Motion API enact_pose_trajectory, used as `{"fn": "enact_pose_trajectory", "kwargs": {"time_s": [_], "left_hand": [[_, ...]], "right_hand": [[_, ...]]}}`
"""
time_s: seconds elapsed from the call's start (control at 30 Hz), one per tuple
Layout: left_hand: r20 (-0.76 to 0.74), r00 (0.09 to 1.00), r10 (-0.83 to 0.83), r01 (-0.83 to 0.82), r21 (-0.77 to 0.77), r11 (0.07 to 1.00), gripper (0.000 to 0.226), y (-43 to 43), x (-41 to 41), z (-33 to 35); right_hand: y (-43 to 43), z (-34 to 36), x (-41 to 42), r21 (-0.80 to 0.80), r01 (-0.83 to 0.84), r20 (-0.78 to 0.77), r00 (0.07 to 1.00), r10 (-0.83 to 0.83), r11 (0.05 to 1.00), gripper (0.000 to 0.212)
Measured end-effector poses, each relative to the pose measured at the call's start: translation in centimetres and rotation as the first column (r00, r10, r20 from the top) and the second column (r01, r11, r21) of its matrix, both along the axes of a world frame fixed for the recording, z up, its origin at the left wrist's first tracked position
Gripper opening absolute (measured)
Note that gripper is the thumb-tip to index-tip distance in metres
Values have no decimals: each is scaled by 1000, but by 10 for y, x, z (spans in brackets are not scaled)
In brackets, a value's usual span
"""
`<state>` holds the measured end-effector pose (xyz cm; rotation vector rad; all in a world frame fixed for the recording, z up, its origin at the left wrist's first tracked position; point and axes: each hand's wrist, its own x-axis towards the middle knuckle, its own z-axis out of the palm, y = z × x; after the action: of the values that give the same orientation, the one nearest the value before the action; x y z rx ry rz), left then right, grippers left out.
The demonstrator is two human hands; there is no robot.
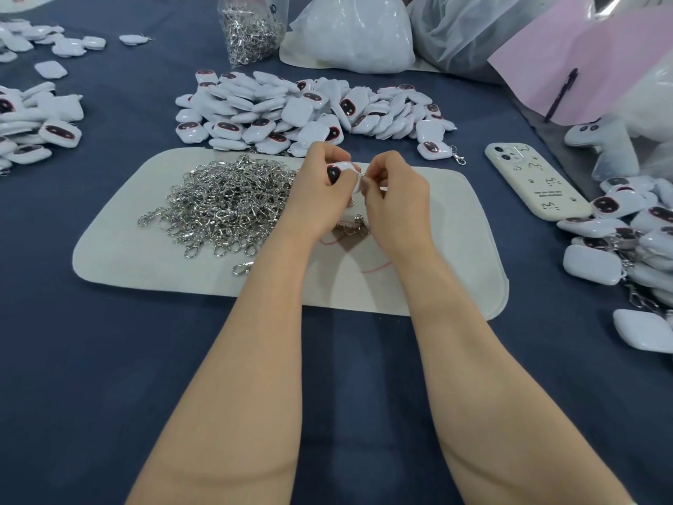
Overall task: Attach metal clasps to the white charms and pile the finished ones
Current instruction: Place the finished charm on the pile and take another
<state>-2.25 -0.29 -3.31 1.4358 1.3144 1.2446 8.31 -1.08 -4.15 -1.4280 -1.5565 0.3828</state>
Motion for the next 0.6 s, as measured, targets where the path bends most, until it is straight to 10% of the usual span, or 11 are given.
{"fn": "enact_pose_trajectory", "kwargs": {"time_s": [0.6], "left_hand": [[-401,912,85,-10,187,982,12,7,2,-6]], "right_hand": [[2,1,3,-5,19,-167,986,-19,1000,11]]}}
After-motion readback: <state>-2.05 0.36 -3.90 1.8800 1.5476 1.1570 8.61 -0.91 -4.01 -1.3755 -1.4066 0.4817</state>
